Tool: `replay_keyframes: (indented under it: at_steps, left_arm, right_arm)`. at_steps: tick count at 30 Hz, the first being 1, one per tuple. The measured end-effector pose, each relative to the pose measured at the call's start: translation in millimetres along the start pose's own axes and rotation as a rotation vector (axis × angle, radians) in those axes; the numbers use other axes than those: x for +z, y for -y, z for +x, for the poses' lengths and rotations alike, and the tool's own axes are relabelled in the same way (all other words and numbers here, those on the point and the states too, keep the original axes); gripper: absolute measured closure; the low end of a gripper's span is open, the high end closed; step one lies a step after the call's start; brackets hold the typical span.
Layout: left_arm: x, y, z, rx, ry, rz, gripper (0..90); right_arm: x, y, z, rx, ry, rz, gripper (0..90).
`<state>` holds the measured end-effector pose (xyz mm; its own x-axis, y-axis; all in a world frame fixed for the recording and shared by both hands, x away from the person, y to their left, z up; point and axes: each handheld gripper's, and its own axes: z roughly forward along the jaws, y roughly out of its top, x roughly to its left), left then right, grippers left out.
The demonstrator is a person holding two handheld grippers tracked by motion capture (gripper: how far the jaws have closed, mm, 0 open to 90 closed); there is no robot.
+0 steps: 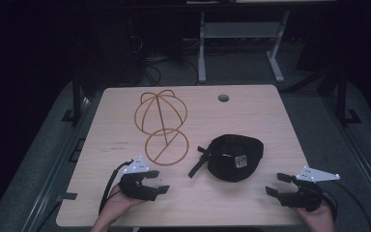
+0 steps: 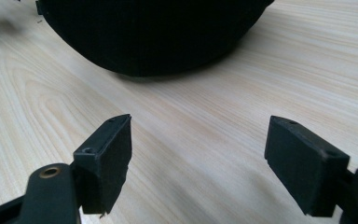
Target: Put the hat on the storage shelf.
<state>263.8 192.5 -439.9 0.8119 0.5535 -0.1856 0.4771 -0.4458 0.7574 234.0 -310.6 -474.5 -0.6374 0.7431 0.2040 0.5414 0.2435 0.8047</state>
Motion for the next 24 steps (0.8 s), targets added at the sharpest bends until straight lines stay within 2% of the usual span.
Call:
replay_keyframes:
  at_steps: [6, 12, 16, 17, 19, 24]
  left_arm:
    - [1.4, -13.9, -12.0, 0.032, 0.019, -0.005, 28.1]
    - [5.1, -35.6, -26.7, 0.087, 0.046, 0.005, 26.5]
    - [11.3, -47.4, -32.8, 0.104, 0.067, 0.016, 23.4]
    - [16.4, -56.1, -36.6, 0.123, 0.073, 0.026, 22.5]
    - [19.1, -60.8, -38.0, 0.130, 0.080, 0.029, 21.4]
    - [32.8, -87.5, -47.3, 0.168, 0.115, 0.047, 20.6]
  right_arm:
    - [-0.3, -1.2, 0.9, -0.007, 0.001, -0.015, 20.5]
    - [-4.6, -3.5, 0.3, 0.009, -0.003, -0.056, 18.4]
    - [-3.9, -4.3, 1.1, 0.008, -0.005, -0.054, 17.2]
    - [-3.9, -4.3, 1.5, 0.010, -0.005, -0.054, 16.6]
    - [-4.2, -4.4, 2.2, 0.007, -0.001, -0.058, 14.8]
    - [-4.9, -5.1, 2.7, 0.019, -0.002, -0.069, 14.0]
